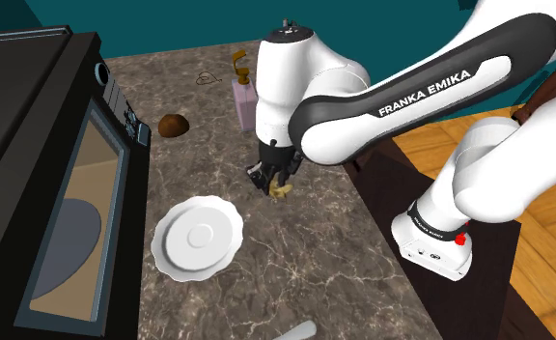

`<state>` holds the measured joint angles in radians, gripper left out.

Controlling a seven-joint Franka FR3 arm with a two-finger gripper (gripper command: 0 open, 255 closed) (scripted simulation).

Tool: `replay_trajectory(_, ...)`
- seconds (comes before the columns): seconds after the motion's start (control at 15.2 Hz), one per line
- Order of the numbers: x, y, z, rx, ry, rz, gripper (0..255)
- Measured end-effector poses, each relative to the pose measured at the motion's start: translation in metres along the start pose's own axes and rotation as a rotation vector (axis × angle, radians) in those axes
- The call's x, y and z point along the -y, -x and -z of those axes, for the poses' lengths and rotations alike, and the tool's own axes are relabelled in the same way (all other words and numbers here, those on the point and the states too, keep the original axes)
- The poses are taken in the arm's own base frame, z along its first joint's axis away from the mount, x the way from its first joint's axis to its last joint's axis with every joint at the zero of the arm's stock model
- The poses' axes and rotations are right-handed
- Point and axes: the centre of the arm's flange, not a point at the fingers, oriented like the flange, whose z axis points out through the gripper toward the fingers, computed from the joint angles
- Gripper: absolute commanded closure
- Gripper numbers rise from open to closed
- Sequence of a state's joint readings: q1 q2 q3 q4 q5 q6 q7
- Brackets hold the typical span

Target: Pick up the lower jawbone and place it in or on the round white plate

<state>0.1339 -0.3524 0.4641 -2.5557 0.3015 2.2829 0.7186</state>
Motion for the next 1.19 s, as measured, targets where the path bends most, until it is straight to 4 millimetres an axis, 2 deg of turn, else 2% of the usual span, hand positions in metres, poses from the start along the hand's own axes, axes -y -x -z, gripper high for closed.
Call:
replay_trajectory(0.4, 0.002, 0.001, 0.029, 0.000, 0.000, 0.000, 255)
replay_trajectory(0.53, 0.018, 0.001, 0.032, 0.000, 0.001, 0.001, 255)
replay_trajectory(0.59, 0.018, 0.001, 0.032, 0.000, 0.001, 0.001, 0)
replay_trajectory(0.73, 0.021, 0.006, 0.027, -0.001, 0.017, 0.021, 0)
replay_trajectory(0.99, 0.038, 0.035, -0.005, -0.007, 0.127, 0.158, 0)
replay_trajectory(1.19, 0.040, 0.041, -0.023, -0.008, 0.147, 0.183, 0)
